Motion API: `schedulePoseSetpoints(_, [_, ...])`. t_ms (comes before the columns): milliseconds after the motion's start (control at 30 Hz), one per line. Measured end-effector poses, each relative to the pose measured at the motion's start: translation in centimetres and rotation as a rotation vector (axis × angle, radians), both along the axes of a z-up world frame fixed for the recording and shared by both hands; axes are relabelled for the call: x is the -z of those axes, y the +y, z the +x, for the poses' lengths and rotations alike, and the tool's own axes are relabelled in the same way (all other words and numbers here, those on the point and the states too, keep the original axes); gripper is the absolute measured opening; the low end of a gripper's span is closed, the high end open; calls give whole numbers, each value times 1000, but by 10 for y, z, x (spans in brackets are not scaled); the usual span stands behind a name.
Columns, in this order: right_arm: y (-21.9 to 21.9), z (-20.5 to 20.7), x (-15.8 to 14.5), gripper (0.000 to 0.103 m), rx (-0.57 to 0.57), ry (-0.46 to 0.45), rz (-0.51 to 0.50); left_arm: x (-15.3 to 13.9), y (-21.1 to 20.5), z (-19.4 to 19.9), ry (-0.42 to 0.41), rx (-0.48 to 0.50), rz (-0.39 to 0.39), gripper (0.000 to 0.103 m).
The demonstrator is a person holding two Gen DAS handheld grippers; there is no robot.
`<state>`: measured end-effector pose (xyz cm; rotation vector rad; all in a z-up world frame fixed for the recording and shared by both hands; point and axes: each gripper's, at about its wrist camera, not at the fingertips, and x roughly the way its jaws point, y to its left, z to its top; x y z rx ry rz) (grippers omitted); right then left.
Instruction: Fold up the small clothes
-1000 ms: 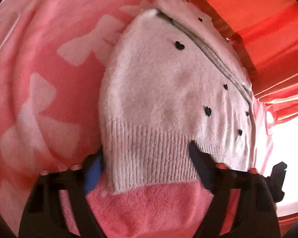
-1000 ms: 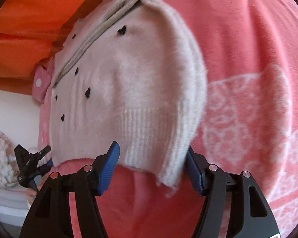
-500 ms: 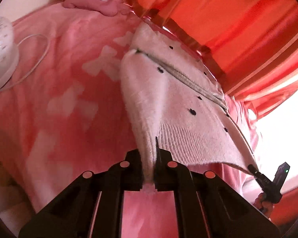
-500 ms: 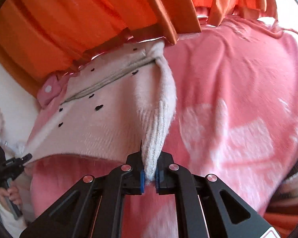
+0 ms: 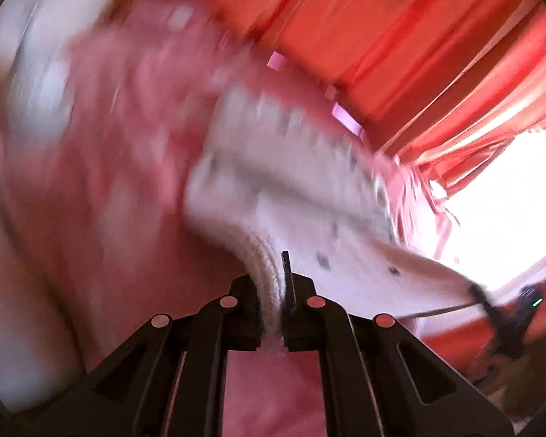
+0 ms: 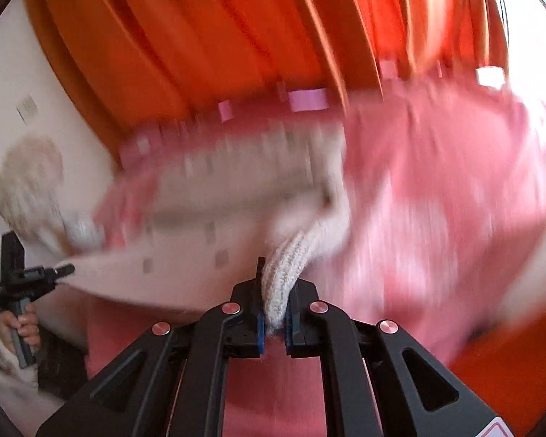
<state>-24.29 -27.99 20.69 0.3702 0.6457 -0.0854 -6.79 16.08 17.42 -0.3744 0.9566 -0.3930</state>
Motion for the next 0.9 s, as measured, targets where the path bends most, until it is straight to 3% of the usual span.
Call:
schedulePoseSetpoints(33, [-9,18,-3,6,23,-45,-3,-13,-11,33,-87,8,31,6])
schedulePoseSetpoints(67, [-19,41,-3,6,50,-82,-8,-15,-14,43,-118,1,42,6])
schedulePoseSetpoints(133, [-43,101,11,6,126,-128,9,-13,-24,100,-165,-47,54,6])
schedulePoseSetpoints(233, [-71,176,47,6,201,-99,84,14,-37,181,-147,-125,24,6])
schedulePoseSetpoints(300, [-86,220,76,6,247,-59,149,38,-48,219,-128,-161,52,6])
schedulePoseSetpoints(433, [-109,274,136,7,335,27,237,98,-64,277,-46,-219,97,6])
schedulePoseSetpoints(533, [-111,295,160,7,350,98,237,129,-71,293,-19,-224,140,6])
schedulePoseSetpoints(600, [-108,305,163,7,330,130,182,142,-72,300,25,-224,119,7])
schedulePoseSetpoints(700, [-109,310,167,9,316,143,172,139,-75,306,9,-200,120,9])
schedulePoseSetpoints(833, [-118,299,159,14,305,57,268,135,-71,302,2,-178,68,13])
schedulePoseSetpoints(900, [-117,296,152,21,283,10,268,128,-65,299,-20,-176,-4,28])
